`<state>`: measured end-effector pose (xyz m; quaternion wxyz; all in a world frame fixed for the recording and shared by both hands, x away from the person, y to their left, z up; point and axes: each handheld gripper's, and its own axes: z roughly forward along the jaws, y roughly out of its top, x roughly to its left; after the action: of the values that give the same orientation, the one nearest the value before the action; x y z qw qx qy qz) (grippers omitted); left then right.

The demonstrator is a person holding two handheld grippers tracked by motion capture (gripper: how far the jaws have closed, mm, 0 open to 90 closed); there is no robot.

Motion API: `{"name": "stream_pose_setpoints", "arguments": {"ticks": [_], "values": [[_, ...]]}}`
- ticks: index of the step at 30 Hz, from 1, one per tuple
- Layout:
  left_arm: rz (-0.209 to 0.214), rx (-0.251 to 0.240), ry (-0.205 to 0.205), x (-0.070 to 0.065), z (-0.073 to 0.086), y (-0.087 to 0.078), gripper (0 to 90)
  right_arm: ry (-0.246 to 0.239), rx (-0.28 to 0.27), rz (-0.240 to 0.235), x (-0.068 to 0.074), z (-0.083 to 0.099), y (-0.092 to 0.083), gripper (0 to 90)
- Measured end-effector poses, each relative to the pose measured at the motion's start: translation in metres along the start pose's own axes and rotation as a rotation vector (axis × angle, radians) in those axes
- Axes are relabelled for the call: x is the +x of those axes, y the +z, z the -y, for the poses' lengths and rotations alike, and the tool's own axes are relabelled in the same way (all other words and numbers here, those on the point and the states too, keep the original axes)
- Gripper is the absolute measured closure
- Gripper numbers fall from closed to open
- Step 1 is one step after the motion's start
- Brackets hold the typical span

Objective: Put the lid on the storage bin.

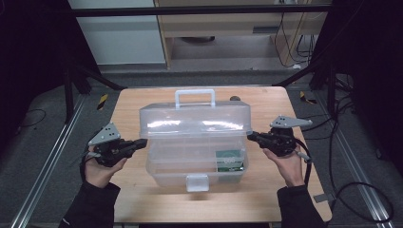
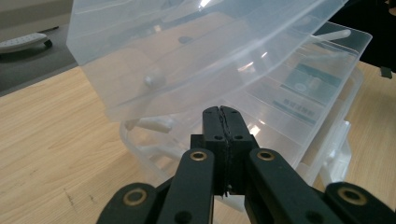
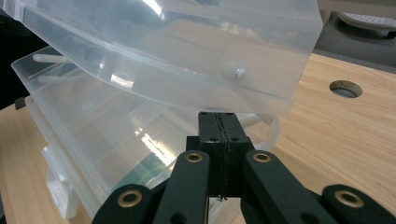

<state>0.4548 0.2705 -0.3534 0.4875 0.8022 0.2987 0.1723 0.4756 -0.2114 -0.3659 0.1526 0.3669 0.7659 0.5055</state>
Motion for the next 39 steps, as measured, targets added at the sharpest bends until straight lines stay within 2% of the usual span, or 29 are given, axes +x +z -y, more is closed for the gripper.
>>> {"name": "stream_pose_setpoints", "arguments": {"ticks": [10, 23, 30, 39], "values": [[0.002, 0.023, -0.002, 0.001, 0.007, 0.002, 90.0, -0.007, 0.04, -0.001, 0.002, 0.005, 0.001, 90.0], [0.013, 0.048, -0.003, 0.0, 0.016, 0.003, 90.0, -0.031, 0.08, 0.029, 0.008, 0.011, 0.002, 90.0], [0.014, 0.084, -0.009, -0.001, 0.024, 0.006, 90.0, -0.036, 0.097, 0.033, 0.011, 0.019, -0.002, 90.0], [-0.027, 0.14, -0.003, 0.001, 0.032, 0.008, 90.0, -0.037, 0.133, 0.029, 0.014, 0.03, -0.003, 90.0]]}}
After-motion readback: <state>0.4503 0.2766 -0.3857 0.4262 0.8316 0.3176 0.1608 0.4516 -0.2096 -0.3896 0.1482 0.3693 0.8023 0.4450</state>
